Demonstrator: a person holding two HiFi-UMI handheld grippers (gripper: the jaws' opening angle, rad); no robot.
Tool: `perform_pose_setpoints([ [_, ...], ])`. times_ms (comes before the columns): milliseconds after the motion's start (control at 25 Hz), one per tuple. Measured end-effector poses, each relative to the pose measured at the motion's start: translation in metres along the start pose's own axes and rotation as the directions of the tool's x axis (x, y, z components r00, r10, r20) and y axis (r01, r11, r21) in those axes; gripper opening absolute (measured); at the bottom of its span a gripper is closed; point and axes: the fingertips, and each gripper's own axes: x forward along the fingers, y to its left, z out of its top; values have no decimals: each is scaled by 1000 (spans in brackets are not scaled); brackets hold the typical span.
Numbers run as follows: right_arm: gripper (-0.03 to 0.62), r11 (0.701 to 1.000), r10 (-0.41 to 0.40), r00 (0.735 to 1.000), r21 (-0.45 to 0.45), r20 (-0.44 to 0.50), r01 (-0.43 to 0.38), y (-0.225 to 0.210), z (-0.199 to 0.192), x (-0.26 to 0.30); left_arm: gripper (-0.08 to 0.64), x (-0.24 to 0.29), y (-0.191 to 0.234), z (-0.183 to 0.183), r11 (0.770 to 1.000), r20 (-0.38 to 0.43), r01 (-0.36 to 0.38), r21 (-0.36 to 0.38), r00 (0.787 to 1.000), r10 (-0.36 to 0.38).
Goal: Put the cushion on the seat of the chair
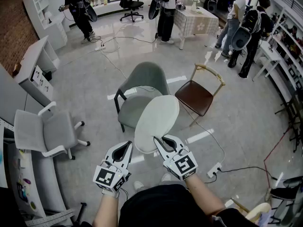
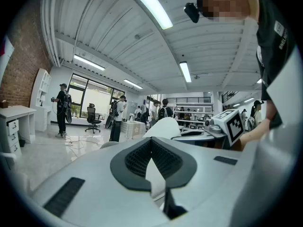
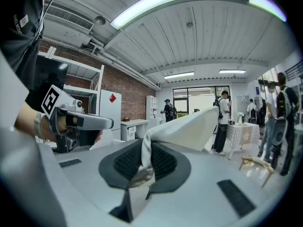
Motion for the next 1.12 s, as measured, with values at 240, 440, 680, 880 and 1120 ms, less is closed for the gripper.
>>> perform_pose_setpoints([
  [240, 45, 1000, -7, 1000, 17, 15, 7, -15, 0, -9, 11, 8, -4, 3, 999, 29, -30, 37, 999, 29],
  [440, 46, 1000, -12, 1000, 27, 21, 11, -29, -3, -17, 11, 16, -11, 5, 998, 42, -41, 51, 998, 39],
  [680, 46, 998, -16, 1000, 55, 24, 14, -51, -9, -29, 11, 30, -23, 0, 996, 32, -70, 58, 997, 68],
  [880, 47, 997, -17, 999, 71, 36, 15, -72, -15, -42, 11, 41, -39, -1, 991, 18, -102, 92, 995, 101],
  [1120, 46, 996, -13, 999, 87, 44, 9, -88, -24, -51, 11, 49, -52, -6, 984, -15, -128, 121, 991, 131],
])
